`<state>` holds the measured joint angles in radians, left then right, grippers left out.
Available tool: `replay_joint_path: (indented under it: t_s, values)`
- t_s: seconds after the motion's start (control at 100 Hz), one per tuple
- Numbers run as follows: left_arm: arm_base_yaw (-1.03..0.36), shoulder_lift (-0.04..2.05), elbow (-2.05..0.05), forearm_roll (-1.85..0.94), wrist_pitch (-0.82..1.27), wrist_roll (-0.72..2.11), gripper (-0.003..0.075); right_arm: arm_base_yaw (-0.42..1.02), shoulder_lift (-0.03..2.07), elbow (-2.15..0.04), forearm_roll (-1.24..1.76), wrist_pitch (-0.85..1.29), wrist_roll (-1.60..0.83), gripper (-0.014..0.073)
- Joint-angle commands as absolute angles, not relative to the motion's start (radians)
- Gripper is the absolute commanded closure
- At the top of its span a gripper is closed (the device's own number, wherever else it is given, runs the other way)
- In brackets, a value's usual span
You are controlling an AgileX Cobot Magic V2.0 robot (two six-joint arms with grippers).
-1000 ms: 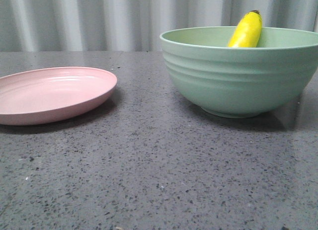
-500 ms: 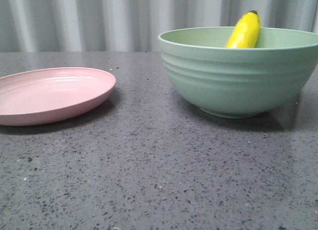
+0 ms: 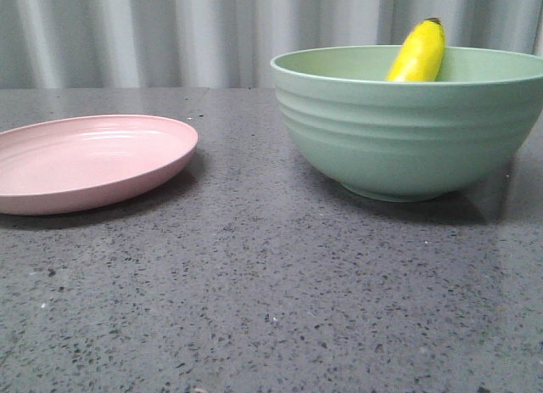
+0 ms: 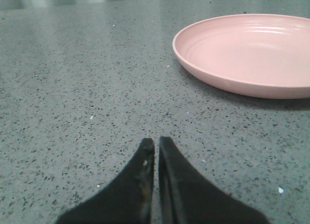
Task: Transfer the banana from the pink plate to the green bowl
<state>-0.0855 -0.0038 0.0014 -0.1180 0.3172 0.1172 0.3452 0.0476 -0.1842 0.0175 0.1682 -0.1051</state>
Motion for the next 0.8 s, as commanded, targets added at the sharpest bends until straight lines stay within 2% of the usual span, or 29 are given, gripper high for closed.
replay_joint_path:
  t_s: [0.0,0.5,0.6,0.79]
  values:
    - [-0.085,-0.033,0.012,-0.119,0.252,0.113,0.0741,0.340,0.056,-0.209,0.016,0.095,-0.109,0.0657]
    - [-0.085,-0.033,0.012,-0.119,0.252,0.113,0.0741,0.340,0.056,-0.207,-0.050,0.085,-0.114,0.0657]
    - [-0.085,-0.033,0.012,-0.119,0.252,0.113,0.0741,0.323,0.056,-0.160,-0.081,-0.007,-0.114,0.0657]
    - [-0.085,-0.033,0.012,-0.119,0.252,0.113,0.0741,0.201,0.056,-0.014,-0.072,-0.363,-0.087,0.0657]
